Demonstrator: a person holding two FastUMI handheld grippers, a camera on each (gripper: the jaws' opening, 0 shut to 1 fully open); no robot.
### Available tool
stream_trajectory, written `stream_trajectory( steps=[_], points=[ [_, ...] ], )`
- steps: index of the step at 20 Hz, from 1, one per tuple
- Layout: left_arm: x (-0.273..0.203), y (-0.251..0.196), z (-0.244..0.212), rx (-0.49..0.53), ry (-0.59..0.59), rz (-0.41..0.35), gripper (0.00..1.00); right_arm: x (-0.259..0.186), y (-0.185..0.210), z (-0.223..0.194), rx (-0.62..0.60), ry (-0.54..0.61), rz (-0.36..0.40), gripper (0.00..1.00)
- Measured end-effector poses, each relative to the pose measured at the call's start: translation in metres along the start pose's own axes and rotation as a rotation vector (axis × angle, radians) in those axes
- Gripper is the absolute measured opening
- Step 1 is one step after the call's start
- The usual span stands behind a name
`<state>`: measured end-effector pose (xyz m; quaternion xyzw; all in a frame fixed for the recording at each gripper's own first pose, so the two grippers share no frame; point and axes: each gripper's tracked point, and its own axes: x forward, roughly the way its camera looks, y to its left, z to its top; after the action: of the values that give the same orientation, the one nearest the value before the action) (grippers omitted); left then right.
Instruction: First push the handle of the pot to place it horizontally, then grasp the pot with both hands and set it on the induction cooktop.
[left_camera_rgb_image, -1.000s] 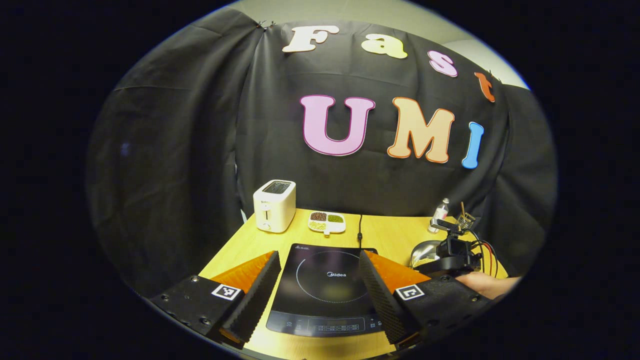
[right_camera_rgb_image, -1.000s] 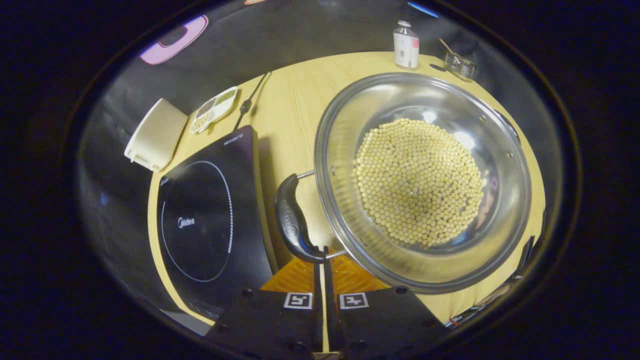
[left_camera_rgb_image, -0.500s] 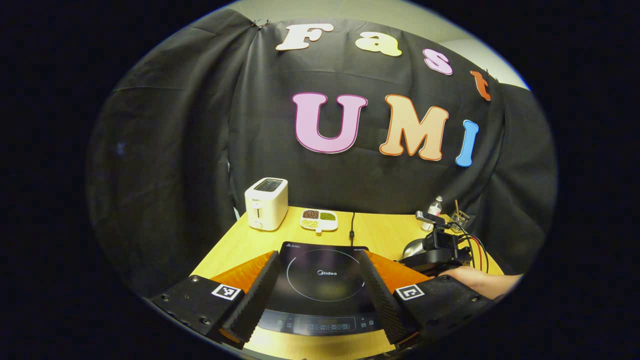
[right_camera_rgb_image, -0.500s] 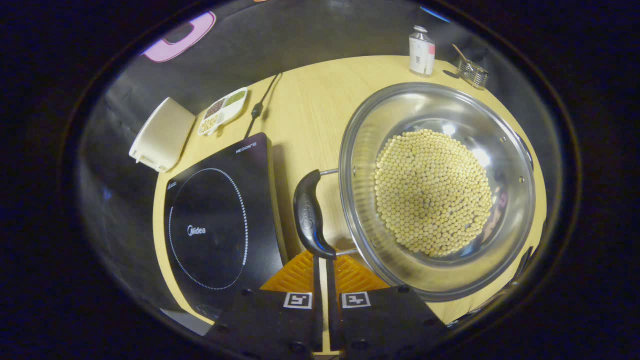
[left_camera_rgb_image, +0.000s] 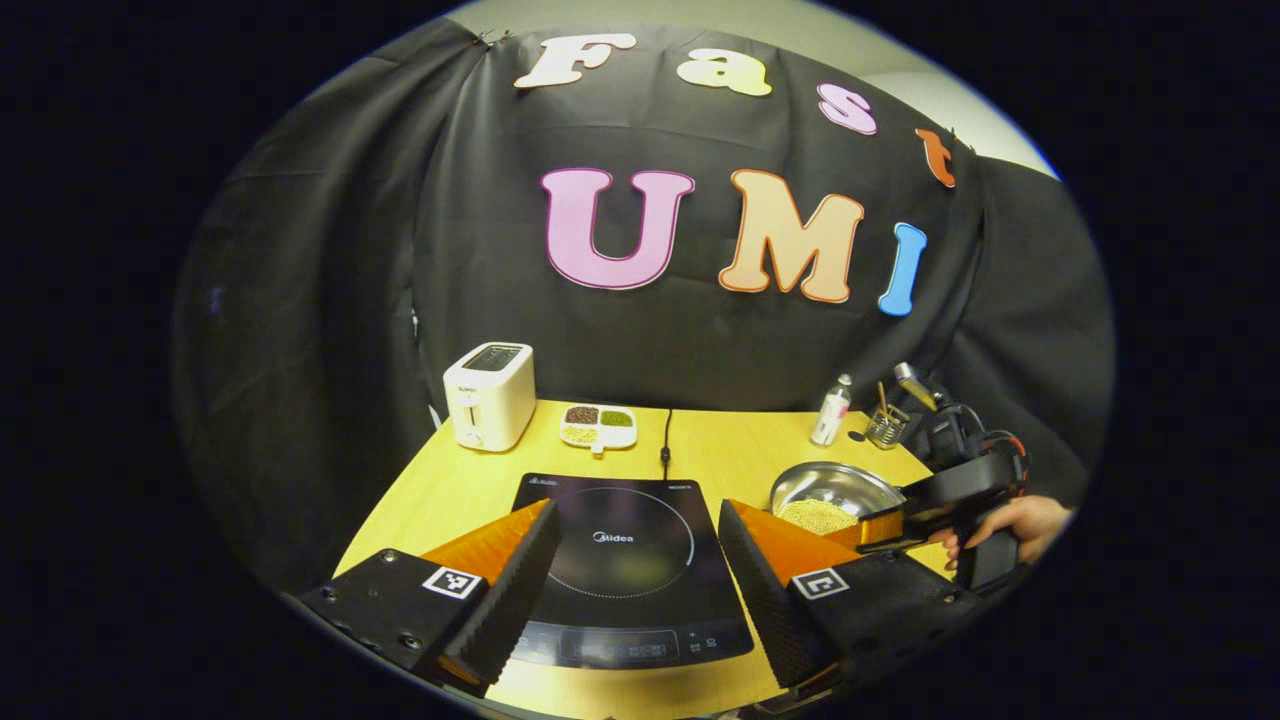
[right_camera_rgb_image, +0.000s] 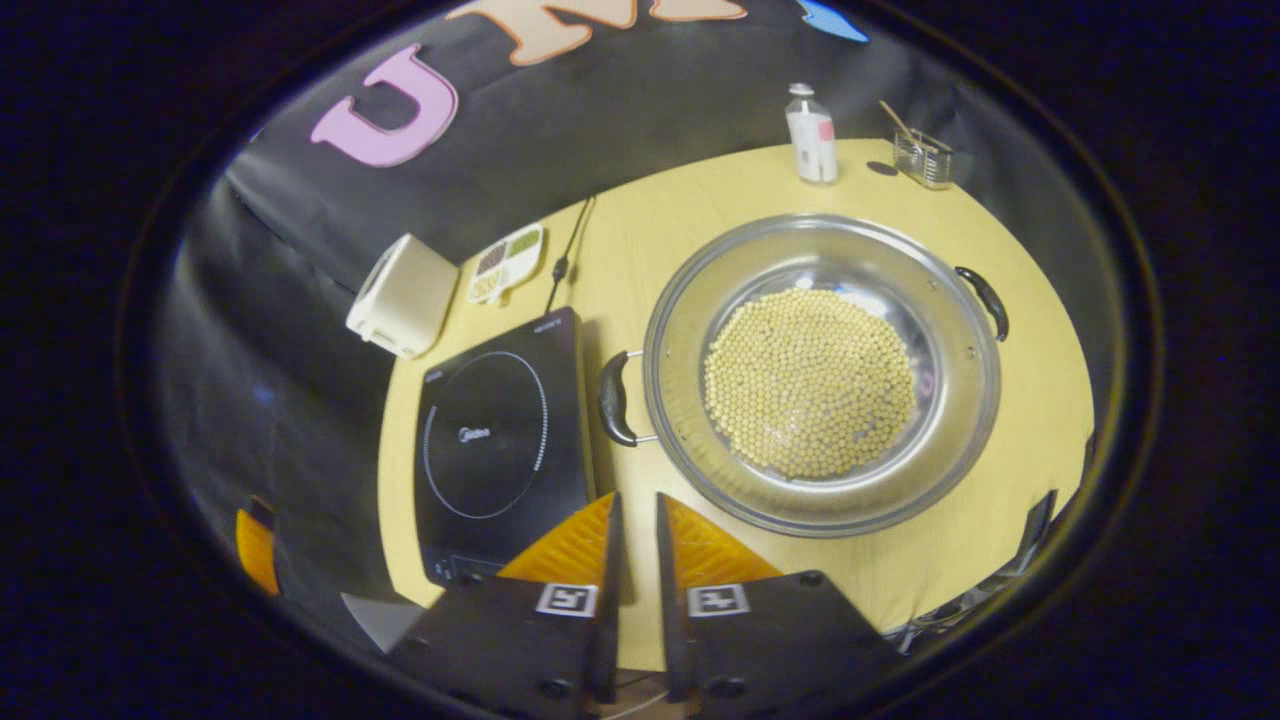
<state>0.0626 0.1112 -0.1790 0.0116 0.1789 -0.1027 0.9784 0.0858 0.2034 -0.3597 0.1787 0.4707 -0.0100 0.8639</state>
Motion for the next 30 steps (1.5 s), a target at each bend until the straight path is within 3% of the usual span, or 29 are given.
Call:
stream_trajectory(
  steps=[1, 7, 9, 10, 12, 15, 20, 21, 22, 23, 24, 28, 29, 30],
  points=[
    [0.002, -0.004, -0.002, 0.005, 0.008, -0.008, 0.97, -0.010, -0.008, 0.003, 0.010, -0.012, 0.002, 0.22],
    [0.022, -0.034, -0.017, 0.018, 0.076, -0.035, 0.97, -0.056, -0.069, 0.024, 0.072, -0.054, -0.019, 0.92],
    [0.033, -0.047, -0.024, 0.019, 0.112, -0.044, 0.97, -0.065, -0.091, 0.037, 0.079, -0.058, -0.031, 0.94],
    [0.039, -0.055, -0.027, 0.006, 0.127, -0.053, 0.97, -0.068, -0.105, 0.045, 0.074, -0.058, -0.041, 1.00],
    [0.054, -0.074, -0.031, -0.039, 0.158, -0.064, 0.97, -0.073, -0.133, 0.061, 0.058, -0.051, -0.062, 0.94],
    [0.079, -0.100, -0.038, -0.104, 0.205, -0.071, 0.97, -0.071, -0.173, 0.088, 0.048, -0.033, -0.077, 0.94],
    [0.116, -0.129, -0.064, -0.191, 0.342, -0.090, 0.96, -0.043, -0.222, 0.127, 0.079, 0.028, -0.058, 0.94],
    [0.124, -0.134, -0.071, -0.210, 0.377, -0.096, 0.96, -0.034, -0.231, 0.132, 0.077, 0.042, -0.057, 1.00],
    [0.133, -0.138, -0.078, -0.224, 0.413, -0.103, 0.96, -0.027, -0.240, 0.137, 0.078, 0.062, -0.056, 0.94],
    [0.139, -0.139, -0.084, -0.230, 0.446, -0.096, 0.96, -0.019, -0.245, 0.139, 0.082, 0.081, -0.046, 1.00],
    [0.149, -0.138, -0.091, -0.230, 0.477, -0.089, 0.96, -0.010, -0.249, 0.141, 0.084, 0.102, -0.038, 0.94],
    [0.175, -0.139, -0.120, -0.252, 0.617, -0.058, 0.96, 0.021, -0.259, 0.143, 0.076, 0.181, -0.013, 0.94],
    [0.182, -0.143, -0.128, -0.261, 0.651, -0.056, 0.96, 0.026, -0.257, 0.141, 0.078, 0.199, 0.000, 1.00],
    [0.185, -0.148, -0.133, -0.269, 0.677, -0.063, 0.96, 0.033, -0.258, 0.141, 0.081, 0.216, 0.009, 1.00]
  ],
)
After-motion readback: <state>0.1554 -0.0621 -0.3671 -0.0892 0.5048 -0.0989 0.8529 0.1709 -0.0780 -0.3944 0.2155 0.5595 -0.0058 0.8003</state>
